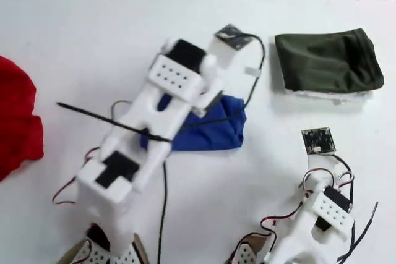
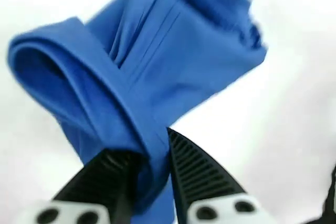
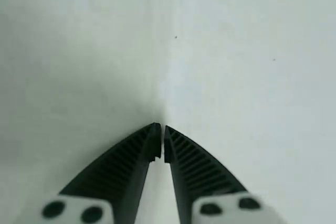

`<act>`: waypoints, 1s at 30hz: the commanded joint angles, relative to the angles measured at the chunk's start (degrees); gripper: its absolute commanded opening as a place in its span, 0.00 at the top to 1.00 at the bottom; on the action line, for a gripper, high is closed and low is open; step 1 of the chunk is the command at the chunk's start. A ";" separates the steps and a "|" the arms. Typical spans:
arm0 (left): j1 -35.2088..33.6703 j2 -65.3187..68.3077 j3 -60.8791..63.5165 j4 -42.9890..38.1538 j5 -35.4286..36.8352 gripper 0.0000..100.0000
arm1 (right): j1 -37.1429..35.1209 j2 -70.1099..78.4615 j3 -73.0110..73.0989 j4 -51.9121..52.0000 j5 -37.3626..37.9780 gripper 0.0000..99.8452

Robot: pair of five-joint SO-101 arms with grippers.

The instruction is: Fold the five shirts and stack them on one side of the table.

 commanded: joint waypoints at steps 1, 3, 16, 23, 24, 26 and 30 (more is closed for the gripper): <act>3.34 6.24 -10.68 0.00 0.35 0.98 | 0.75 -1.45 -0.26 -0.66 0.00 0.98; 4.40 10.99 -15.25 0.00 0.26 0.98 | 0.75 -1.45 -0.26 -0.66 0.00 0.98; 3.43 20.57 -28.88 0.79 0.09 0.73 | 0.75 -1.45 -0.26 -0.66 -0.09 0.98; -5.10 13.01 -27.12 0.79 0.00 0.88 | 0.75 -1.45 -0.26 -0.75 -0.09 0.98; -5.71 12.92 -25.63 0.79 0.00 0.95 | 0.75 -1.45 -0.26 -0.75 -0.09 0.98; -5.89 12.75 -20.00 0.88 0.00 0.96 | 0.75 -1.45 -0.26 -0.75 -0.09 0.98; -2.20 12.57 -8.22 0.44 -0.09 0.97 | 0.75 -1.45 -0.26 -0.75 -0.09 0.98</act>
